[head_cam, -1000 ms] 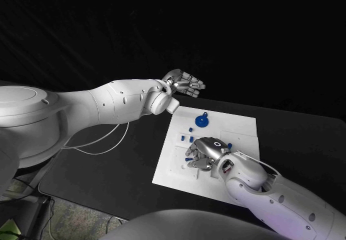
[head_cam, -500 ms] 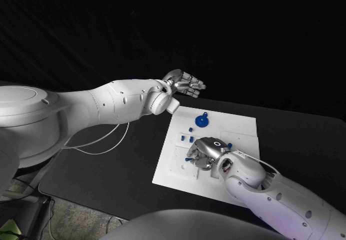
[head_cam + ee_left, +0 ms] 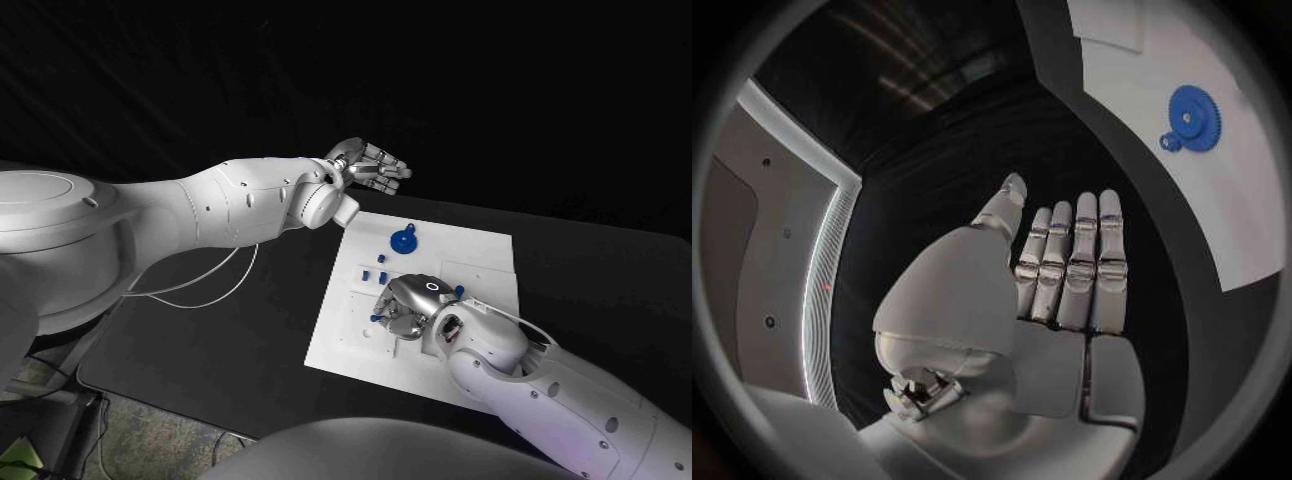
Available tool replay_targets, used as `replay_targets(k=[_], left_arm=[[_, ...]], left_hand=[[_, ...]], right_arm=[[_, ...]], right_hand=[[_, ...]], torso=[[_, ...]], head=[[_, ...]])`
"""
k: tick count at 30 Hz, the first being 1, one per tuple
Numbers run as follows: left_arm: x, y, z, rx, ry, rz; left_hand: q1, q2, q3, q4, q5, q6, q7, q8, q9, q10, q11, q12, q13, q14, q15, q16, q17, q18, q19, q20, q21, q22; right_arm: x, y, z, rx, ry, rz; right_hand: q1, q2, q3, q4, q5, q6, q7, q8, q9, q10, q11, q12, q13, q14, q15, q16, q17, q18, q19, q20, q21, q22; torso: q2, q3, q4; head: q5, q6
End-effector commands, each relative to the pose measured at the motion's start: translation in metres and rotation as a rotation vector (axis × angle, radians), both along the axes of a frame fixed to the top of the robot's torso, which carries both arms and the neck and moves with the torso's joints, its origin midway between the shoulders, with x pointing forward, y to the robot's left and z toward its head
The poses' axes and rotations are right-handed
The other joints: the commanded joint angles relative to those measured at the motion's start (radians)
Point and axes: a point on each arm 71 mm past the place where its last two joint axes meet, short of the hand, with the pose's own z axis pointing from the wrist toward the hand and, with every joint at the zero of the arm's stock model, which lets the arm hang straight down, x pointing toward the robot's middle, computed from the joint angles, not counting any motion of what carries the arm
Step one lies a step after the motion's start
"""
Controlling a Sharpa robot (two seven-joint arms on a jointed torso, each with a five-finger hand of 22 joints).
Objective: Assemble the parts on the task board
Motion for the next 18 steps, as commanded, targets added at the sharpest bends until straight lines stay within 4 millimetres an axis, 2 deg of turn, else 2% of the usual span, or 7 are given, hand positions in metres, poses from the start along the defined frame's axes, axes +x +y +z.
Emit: replay_targets(k=[1,12,15,18], left_arm=[[-0.0004,-0.0023,0.0008,-0.002,-0.001,-0.015],[-0.0008,-0.0024,0.0007,0.001,0.001,-0.017],[-0.0009,-0.0023,0.0007,0.001,0.001,-0.017],[-0.0009,-0.0024,0.0006,0.002,0.002,-0.017]], left_hand=[[0.005,0.002,-0.007,0.001,-0.004,-0.006,0.001,0.003,-0.001,-0.007,0.0,-0.001,-0.001,-0.005,0.001,-0.004,0.0,0.013,0.001,0.008,-0.003,-0.002],[0.007,0.002,-0.006,0.001,-0.003,-0.007,0.001,0.003,-0.001,-0.007,0.0,-0.001,-0.001,-0.006,0.001,-0.004,0.0,0.013,0.001,0.008,-0.003,-0.002],[0.007,0.002,-0.006,0.001,-0.003,-0.007,0.001,0.003,-0.001,-0.007,0.0,-0.001,-0.001,-0.006,0.001,-0.004,0.0,0.013,0.001,0.008,-0.003,-0.002],[0.007,0.002,-0.006,0.001,-0.003,-0.007,0.001,0.003,-0.001,-0.007,0.0,-0.001,-0.001,-0.006,0.001,-0.004,0.0,0.013,0.001,0.008,-0.003,-0.002]], right_arm=[[-0.0018,-0.0002,-0.0063,-0.061,0.023,0.019],[-0.0033,0.0011,-0.0083,-0.12,0.005,0.04],[-0.0048,0.002,-0.0088,-0.138,-0.003,0.05],[-0.0069,0.003,-0.0099,-0.148,-0.011,0.06]], right_hand=[[-0.008,0.001,-0.01,0.006,0.007,-0.002,0.0,0.003,0.0,-0.007,0.003,0.005,0.002,-0.008,-0.002,0.003,0.002,-0.008,0.028,0.001,0.002,0.059],[-0.014,0.013,-0.03,0.025,0.009,0.021,-0.008,0.004,0.002,-0.01,0.0,0.009,0.006,-0.009,-0.003,0.004,0.004,-0.012,0.027,0.001,0.006,0.061],[-0.027,0.02,-0.033,0.047,0.017,0.033,-0.014,0.003,0.001,-0.008,-0.003,0.011,0.007,-0.008,-0.003,0.008,0.008,-0.016,0.028,0.001,0.02,0.064],[-0.025,0.019,-0.026,0.053,0.019,0.037,-0.015,0.003,0.002,-0.008,-0.003,0.012,0.009,-0.009,-0.003,0.011,0.012,-0.018,0.028,0.0,0.027,0.065]], torso=[[0.0,-0.0001,0.0003],[0.0,0.0,0.0],[0.0,0.0,0.0],[0.0,-0.0002,-0.0002]], head=[[0.001,0.0],[0.003,-0.005],[0.003,-0.005],[0.003,-0.006]])
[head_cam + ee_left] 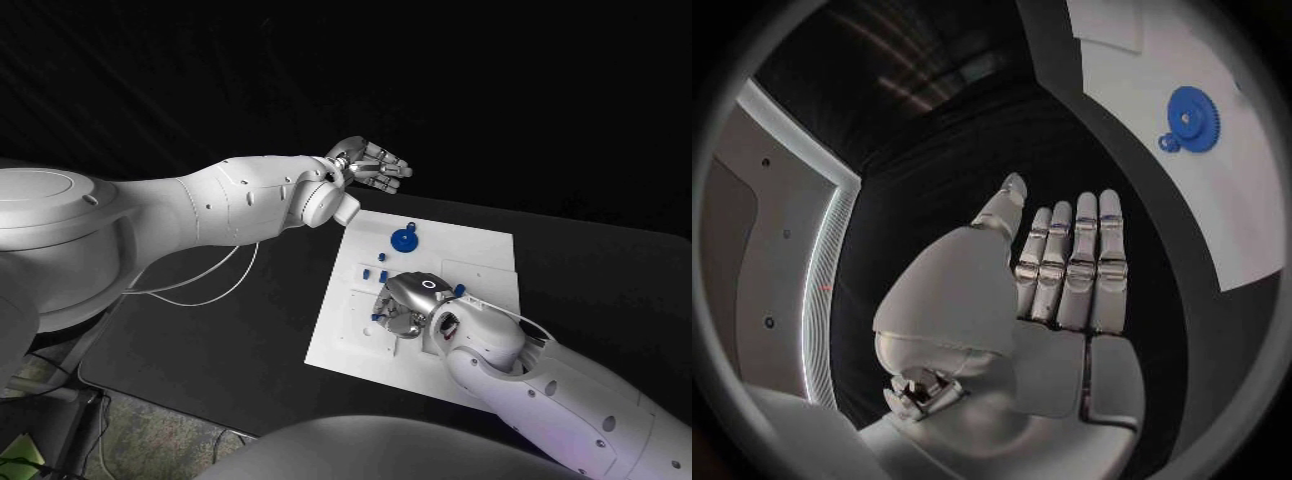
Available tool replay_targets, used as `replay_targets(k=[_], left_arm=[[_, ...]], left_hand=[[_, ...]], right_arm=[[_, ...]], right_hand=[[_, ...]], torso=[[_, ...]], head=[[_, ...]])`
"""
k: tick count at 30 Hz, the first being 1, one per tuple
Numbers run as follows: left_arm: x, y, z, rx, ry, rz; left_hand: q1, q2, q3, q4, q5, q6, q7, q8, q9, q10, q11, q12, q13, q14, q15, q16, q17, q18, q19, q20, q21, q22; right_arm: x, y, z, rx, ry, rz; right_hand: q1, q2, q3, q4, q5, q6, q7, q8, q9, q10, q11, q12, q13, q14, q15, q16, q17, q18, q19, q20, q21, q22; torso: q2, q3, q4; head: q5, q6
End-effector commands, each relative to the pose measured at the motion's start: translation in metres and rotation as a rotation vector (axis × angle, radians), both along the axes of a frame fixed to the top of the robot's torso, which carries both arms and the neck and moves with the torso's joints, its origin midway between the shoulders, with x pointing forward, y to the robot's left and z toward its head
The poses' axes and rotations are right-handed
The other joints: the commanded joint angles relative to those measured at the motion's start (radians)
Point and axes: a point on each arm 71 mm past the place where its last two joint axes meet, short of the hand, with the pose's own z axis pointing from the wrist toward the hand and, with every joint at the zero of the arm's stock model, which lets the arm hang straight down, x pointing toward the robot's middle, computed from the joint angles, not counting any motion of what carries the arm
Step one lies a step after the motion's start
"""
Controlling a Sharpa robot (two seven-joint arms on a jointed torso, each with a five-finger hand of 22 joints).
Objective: Assemble the parts on the task board
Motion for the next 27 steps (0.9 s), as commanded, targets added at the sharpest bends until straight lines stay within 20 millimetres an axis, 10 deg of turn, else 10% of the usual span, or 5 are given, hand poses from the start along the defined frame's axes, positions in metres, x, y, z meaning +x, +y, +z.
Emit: replay_targets(k=[1,24,26,27], left_arm=[[-0.0004,-0.0025,0.0009,-0.001,-0.002,-0.016],[-0.0007,-0.0016,0.0003,0.005,0.006,-0.015],[-0.0009,-0.0013,0.0002,0.006,0.007,-0.015],[-0.001,-0.0012,0.0002,0.006,0.008,-0.016]], left_hand=[[0.007,0.002,-0.006,0.001,-0.003,-0.007,0.001,0.003,-0.001,-0.007,0.0,-0.001,-0.001,-0.006,0.001,-0.004,0.0,0.013,0.001,0.008,-0.003,-0.002],[0.008,0.001,-0.005,-0.001,-0.003,-0.011,0.003,0.003,-0.001,-0.009,0.0,-0.001,-0.001,-0.007,0.001,-0.004,0.0,0.014,0.001,0.008,-0.003,-0.002],[0.008,0.001,-0.005,-0.001,-0.003,-0.011,0.003,0.003,-0.001,-0.009,0.0,-0.001,-0.001,-0.007,0.001,-0.004,0.0,0.014,0.001,0.008,-0.003,-0.002],[0.008,0.0,-0.005,0.0,-0.003,-0.013,0.003,0.003,-0.001,-0.01,0.001,-0.001,-0.001,-0.007,0.001,-0.004,0.0,0.014,0.001,0.009,-0.003,-0.002]], right_arm=[[-0.0058,-0.002,-0.0124,-0.103,0.008,0.026],[-0.0071,-0.0039,-0.0176,-0.148,-0.068,0.02],[-0.0074,-0.0041,-0.0175,-0.15,-0.071,0.018],[-0.0077,-0.0042,-0.0175,-0.152,-0.073,0.017]], right_hand=[[-0.004,-0.001,0.005,0.006,0.003,0.012,-0.002,0.007,0.003,-0.003,-0.007,0.008,0.002,-0.005,0.0,0.006,0.003,-0.019,0.028,0.0,0.008,0.066],[-0.057,-0.009,0.123,0.053,-0.086,0.05,-0.019,0.009,0.007,0.021,-0.016,0.032,0.053,-0.003,0.002,0.028,0.049,-0.035,0.024,0.0,0.101,0.078],[-0.074,-0.037,0.131,0.052,-0.031,0.046,-0.018,0.008,0.008,0.02,-0.015,0.032,0.056,0.0,0.0,0.039,0.063,-0.035,0.025,-0.001,0.108,0.079],[-0.076,-0.064,0.112,0.037,0.07,0.044,-0.015,0.008,0.008,0.025,-0.015,0.038,0.061,0.005,0.0,0.062,0.089,-0.036,0.027,-0.002,0.118,0.081]], torso=[[0.0,-0.0001,-0.0004],[-0.001,-0.0002,-0.0005],[0.0,0.0,-0.0003],[0.0,0.0001,-0.0001]], head=[[0.0,-0.001],[0.004,-0.009],[0.003,-0.01],[0.003,-0.01]])
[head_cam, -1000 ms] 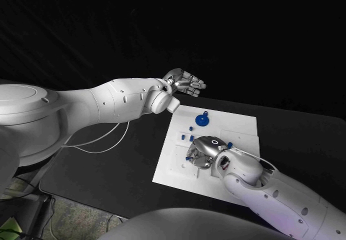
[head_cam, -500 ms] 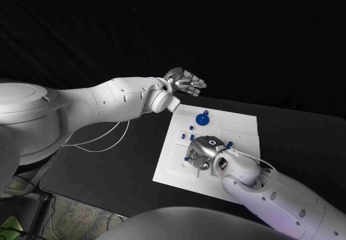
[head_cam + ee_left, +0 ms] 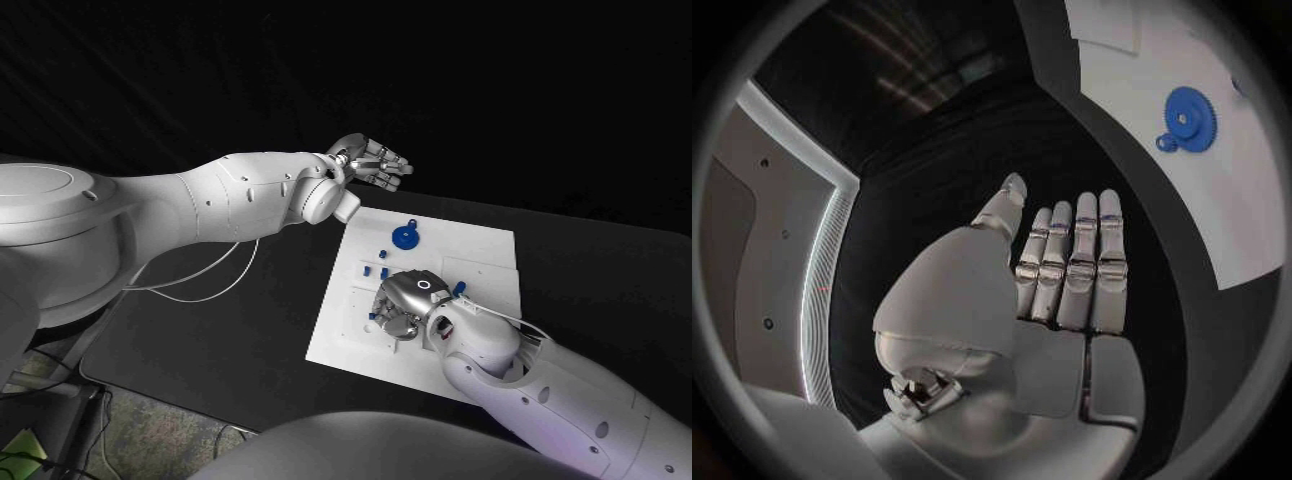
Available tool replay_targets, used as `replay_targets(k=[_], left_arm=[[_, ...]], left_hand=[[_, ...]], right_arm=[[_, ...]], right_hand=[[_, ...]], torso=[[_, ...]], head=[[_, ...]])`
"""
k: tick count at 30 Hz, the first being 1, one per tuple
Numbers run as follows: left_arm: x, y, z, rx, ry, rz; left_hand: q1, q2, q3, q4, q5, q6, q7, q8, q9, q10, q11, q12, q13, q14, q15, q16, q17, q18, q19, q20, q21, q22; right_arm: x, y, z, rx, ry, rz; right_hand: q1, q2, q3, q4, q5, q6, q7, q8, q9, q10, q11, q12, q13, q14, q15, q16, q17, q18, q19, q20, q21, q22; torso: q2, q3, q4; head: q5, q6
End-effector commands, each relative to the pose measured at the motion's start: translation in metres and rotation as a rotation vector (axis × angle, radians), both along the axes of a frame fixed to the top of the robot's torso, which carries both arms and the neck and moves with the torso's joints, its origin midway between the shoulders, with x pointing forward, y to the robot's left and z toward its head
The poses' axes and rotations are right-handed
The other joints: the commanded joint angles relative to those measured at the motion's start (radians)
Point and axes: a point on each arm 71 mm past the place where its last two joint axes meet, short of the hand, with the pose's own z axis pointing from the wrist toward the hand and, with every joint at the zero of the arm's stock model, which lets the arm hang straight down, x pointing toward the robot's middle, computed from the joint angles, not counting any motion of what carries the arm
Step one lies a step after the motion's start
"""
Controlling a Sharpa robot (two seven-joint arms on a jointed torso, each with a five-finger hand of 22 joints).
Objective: Assemble the parts on the task board
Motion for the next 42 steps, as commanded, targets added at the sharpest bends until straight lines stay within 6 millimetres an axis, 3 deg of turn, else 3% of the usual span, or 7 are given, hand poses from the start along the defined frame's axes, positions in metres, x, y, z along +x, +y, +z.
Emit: replay_targets(k=[1,2,6,19,28,34,42], left_arm=[[-0.0007,-0.0021,0.0007,0.0,0.002,-0.016],[-0.0009,-0.002,0.0007,0.0,0.002,-0.017],[-0.0016,-0.0022,0.0006,0.0,0.004,-0.019],[-0.0025,-0.0018,0.0001,0.003,0.012,-0.026],[-0.0025,-0.0023,-0.0002,0.006,0.017,-0.029],[-0.0026,-0.0023,-0.0005,0.01,0.021,-0.031],[-0.0026,-0.0015,-0.0008,0.014,0.025,-0.029]], left_hand=[[0.008,0.0,-0.005,0.0,-0.004,-0.008,-0.002,0.003,-0.001,-0.01,0.001,-0.001,-0.001,-0.008,0.001,-0.004,0.0,0.014,0.001,0.009,-0.003,-0.002],[0.008,0.0,-0.005,0.0,-0.004,-0.008,-0.002,0.003,-0.001,-0.01,0.001,-0.001,-0.001,-0.008,0.001,-0.004,0.0,0.014,0.001,0.009,-0.003,-0.002],[0.008,0.0,-0.005,0.0,-0.004,-0.008,-0.002,0.003,-0.001,-0.01,0.001,-0.001,-0.001,-0.008,0.001,-0.004,0.0,0.014,0.001,0.009,-0.003,-0.002],[0.004,-0.002,-0.008,0.005,-0.004,-0.015,0.0,0.003,-0.001,-0.012,0.002,-0.001,-0.001,-0.009,0.002,-0.004,0.001,0.014,0.0,0.01,-0.004,-0.002],[0.004,-0.002,-0.008,0.007,-0.004,-0.017,0.0,0.003,-0.001,-0.012,0.002,-0.001,-0.001,-0.009,0.002,-0.004,0.001,0.014,0.001,0.01,-0.004,-0.002],[0.005,-0.002,-0.008,0.009,-0.004,-0.019,0.001,0.003,-0.001,-0.013,0.002,-0.001,-0.001,-0.01,0.003,-0.004,0.001,0.015,0.0,0.011,-0.004,-0.002],[0.005,-0.002,-0.008,0.009,-0.004,-0.019,0.001,0.003,-0.001,-0.013,0.002,-0.001,-0.001,-0.01,0.003,-0.004,0.001,0.015,0.0,0.011,-0.004,-0.002]], right_arm=[[-0.0016,-0.0095,-0.0159,-0.108,0.016,-0.027],[-0.0018,-0.0096,-0.0159,-0.11,0.015,-0.027],[-0.0025,-0.0099,-0.0162,-0.118,0.012,-0.029],[-0.0043,-0.0109,-0.0177,-0.13,0.003,-0.032],[-0.0057,-0.0114,-0.0207,-0.142,0.004,-0.018],[-0.0056,-0.0112,-0.0205,-0.122,0.0,-0.011],[-0.0039,-0.0122,-0.0196,-0.073,-0.011,-0.006]], right_hand=[[-0.001,-0.056,-0.037,-0.036,0.246,-0.013,0.011,0.004,0.0,0.009,0.003,0.015,0.011,0.006,0.001,0.051,0.057,-0.021,0.029,-0.001,0.023,0.084],[0.002,-0.07,-0.038,-0.051,0.348,-0.022,0.017,0.004,-0.002,0.008,0.003,0.016,0.014,0.006,0.0,0.06,0.069,-0.02,0.029,-0.003,0.029,0.085],[-0.008,-0.08,-0.034,-0.083,0.506,-0.035,0.022,0.003,-0.002,0.006,0.004,0.01,0.016,0.0,0.0,0.064,0.086,-0.015,0.027,-0.003,0.041,0.086],[-0.045,-0.076,-0.018,-0.117,0.588,-0.024,0.019,0.004,0.001,0.019,0.0,0.004,0.036,0.011,-0.003,0.064,0.136,-0.012,0.017,-0.004,0.102,0.091],[-0.015,-0.049,-0.169,-0.128,0.445,-0.009,0.011,0.003,0.004,0.03,0.0,0.047,0.093,0.017,-0.001,0.084,0.176,-0.018,0.017,-0.001,0.122,0.094],[0.068,0.011,-0.206,-0.118,-0.026,0.011,0.003,0.003,0.005,0.052,0.002,0.102,0.148,0.02,0.002,0.094,0.195,-0.022,0.017,0.002,0.132,0.096],[0.105,0.039,-0.164,-0.105,-0.063,0.051,0.002,0.002,0.002,0.08,-0.001,0.169,0.22,0.021,0.001,0.098,0.208,-0.03,0.013,-0.003,0.135,0.097]], torso=[[0.0,0.0006,-0.0001],[0.0,0.0006,-0.0001],[0.0,0.0004,-0.0004],[0.0,0.0007,-0.0009],[0.0,0.0006,-0.0011],[0.001,0.0004,0.0003],[0.0,-0.0001,0.0001]], head=[[-0.001,-0.001],[-0.001,-0.001],[-0.001,-0.001],[-0.003,-0.001],[-0.005,0.003],[-0.006,0.003],[-0.006,0.003]])
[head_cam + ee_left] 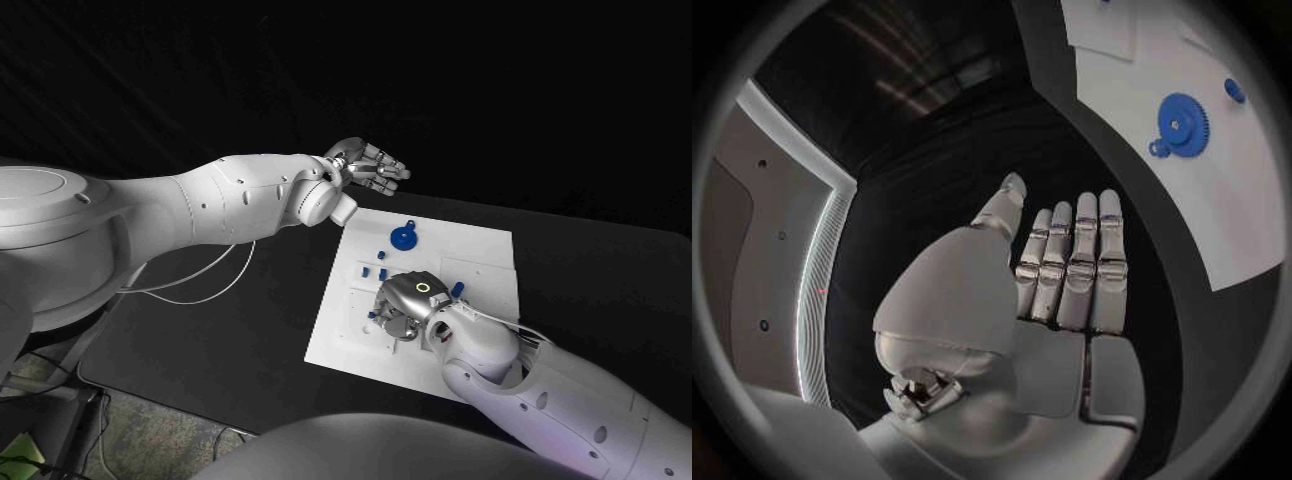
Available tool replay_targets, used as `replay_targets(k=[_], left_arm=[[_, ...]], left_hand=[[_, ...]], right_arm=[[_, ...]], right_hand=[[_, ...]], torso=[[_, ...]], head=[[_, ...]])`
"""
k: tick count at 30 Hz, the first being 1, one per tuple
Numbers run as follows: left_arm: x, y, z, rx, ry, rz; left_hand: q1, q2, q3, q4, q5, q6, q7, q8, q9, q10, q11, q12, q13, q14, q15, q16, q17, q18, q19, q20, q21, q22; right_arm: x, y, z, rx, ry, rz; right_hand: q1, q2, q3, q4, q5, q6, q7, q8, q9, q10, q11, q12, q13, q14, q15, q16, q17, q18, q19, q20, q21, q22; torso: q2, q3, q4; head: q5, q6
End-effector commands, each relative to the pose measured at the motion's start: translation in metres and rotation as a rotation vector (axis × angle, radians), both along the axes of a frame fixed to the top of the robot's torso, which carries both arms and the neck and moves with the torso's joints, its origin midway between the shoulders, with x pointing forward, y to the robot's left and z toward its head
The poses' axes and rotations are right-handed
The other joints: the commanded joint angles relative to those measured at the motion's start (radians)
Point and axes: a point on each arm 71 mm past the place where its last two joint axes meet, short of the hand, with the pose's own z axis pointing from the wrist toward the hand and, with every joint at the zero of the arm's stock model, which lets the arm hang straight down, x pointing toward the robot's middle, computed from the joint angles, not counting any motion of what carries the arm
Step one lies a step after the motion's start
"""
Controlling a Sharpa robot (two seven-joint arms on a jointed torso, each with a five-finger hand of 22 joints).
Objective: Assemble the parts on the task board
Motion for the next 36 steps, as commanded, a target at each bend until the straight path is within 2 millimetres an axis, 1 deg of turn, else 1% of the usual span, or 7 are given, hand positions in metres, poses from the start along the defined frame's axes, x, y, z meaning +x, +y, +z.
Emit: replay_targets(k=[1,10,13,17,23,25,36], left_arm=[[0.0,-0.002,0.001,0.001,0.005,-0.016],[0.0,-0.002,0.0,0.007,0.007,-0.02],[-0.001,-0.002,0.0,0.011,0.008,-0.023],[-0.001,-0.002,0.0,0.014,0.008,-0.026],[-0.002,-0.001,0.0,0.018,0.005,-0.029],[-0.002,-0.001,0.001,0.019,0.004,-0.028],[-0.005,0.004,0.002,0.017,-0.004,-0.021]], left_hand=[[0.005,-0.002,-0.002,0.003,-0.004,-0.005,0.0,0.003,-0.001,-0.006,0.002,-0.001,-0.001,-0.007,-0.001,-0.004,0.001,0.015,-0.003,0.007,-0.004,-0.002],[0.007,-0.002,-0.002,0.004,-0.004,-0.007,0.001,0.003,-0.001,-0.007,0.002,-0.001,-0.001,-0.007,-0.001,-0.004,0.001,0.015,-0.003,0.007,-0.004,-0.002],[0.007,-0.002,-0.002,0.004,-0.004,-0.007,0.001,0.003,-0.001,-0.007,0.002,-0.001,-0.001,-0.007,-0.001,-0.004,0.001,0.015,-0.003,0.007,-0.004,-0.002],[0.01,-0.002,-0.001,0.004,-0.004,-0.009,0.001,0.003,-0.001,-0.008,0.003,-0.001,-0.001,-0.007,-0.001,-0.004,0.001,0.015,-0.004,0.007,-0.005,-0.002],[0.01,0.0,0.0,0.004,-0.004,-0.009,0.001,0.003,-0.001,-0.008,0.002,-0.001,-0.001,-0.007,-0.001,-0.004,0.001,0.016,-0.003,0.007,-0.004,-0.002],[0.01,0.0,0.0,0.004,-0.004,-0.009,0.001,0.003,-0.001,-0.008,0.002,-0.001,-0.001,-0.007,-0.001,-0.004,0.001,0.016,-0.003,0.007,-0.004,-0.002],[0.009,-0.001,0.0,0.005,-0.003,-0.008,0.001,0.003,-0.001,-0.007,0.002,-0.001,-0.001,-0.006,-0.001,-0.004,0.001,0.016,-0.003,0.007,-0.004,-0.001]], right_arm=[[-0.001,-0.01,-0.018,-0.065,0.042,-0.014],[0.001,-0.011,-0.018,-0.068,0.021,-0.022],[0.001,-0.011,-0.017,-0.063,0.006,-0.027],[0.001,-0.011,-0.015,-0.049,-0.014,-0.033],[0.001,-0.012,-0.011,-0.009,-0.042,-0.046],[0.0,-0.012,-0.008,0.012,-0.052,-0.051],[-0.004,-0.015,0.001,0.09,-0.072,-0.063]], right_hand=[[0.022,0.006,0.008,0.0,-0.002,0.014,0.003,0.003,-0.003,0.008,0.002,0.008,0.016,0.007,0.0,0.005,0.005,-0.015,0.012,-0.003,0.002,0.097],[0.036,0.007,0.02,-0.01,-0.002,0.025,0.006,0.002,-0.002,0.015,0.002,0.009,0.033,0.009,0.001,0.004,0.011,-0.016,0.01,-0.003,0.012,0.099],[0.039,0.004,0.045,-0.02,-0.002,0.021,0.009,0.002,-0.003,0.015,0.003,0.004,0.034,0.01,0.001,0.004,0.014,-0.015,0.01,-0.002,0.016,0.099],[0.026,-0.01,0.096,-0.029,-0.002,0.024,0.008,0.002,-0.002,0.026,0.002,0.006,0.047,0.013,0.0,0.011,0.024,-0.015,0.01,-0.003,0.028,0.1],[0.017,-0.023,0.135,-0.03,-0.001,0.03,0.006,0.003,0.004,0.037,0.001,0.009,0.064,0.014,-0.001,0.023,0.043,-0.015,0.012,-0.003,0.048,0.103],[0.016,-0.026,0.141,-0.03,-0.001,0.031,0.006,0.002,0.006,0.039,0.001,0.01,0.067,0.015,-0.001,0.029,0.05,-0.015,0.012,-0.003,0.054,0.104],[0.014,-0.034,0.151,-0.026,0.0,0.035,0.004,0.003,0.011,0.045,-0.001,0.007,0.074,0.017,-0.002,0.036,0.062,-0.014,0.013,-0.004,0.07,0.106]], torso=[[0.0,-0.0003,-0.0006],[0.0,0.0002,-0.0007],[0.0,0.0008,-0.0005],[0.0,0.0013,-0.0006],[0.001,0.0006,-0.0003],[0.0,0.0012,-0.0003],[0.0,0.0007,-0.001]], head=[[0.001,-0.001],[0.0,0.0],[0.0,0.0],[-0.001,0.0],[-0.003,0.001],[-0.003,0.001],[-0.004,0.003]])
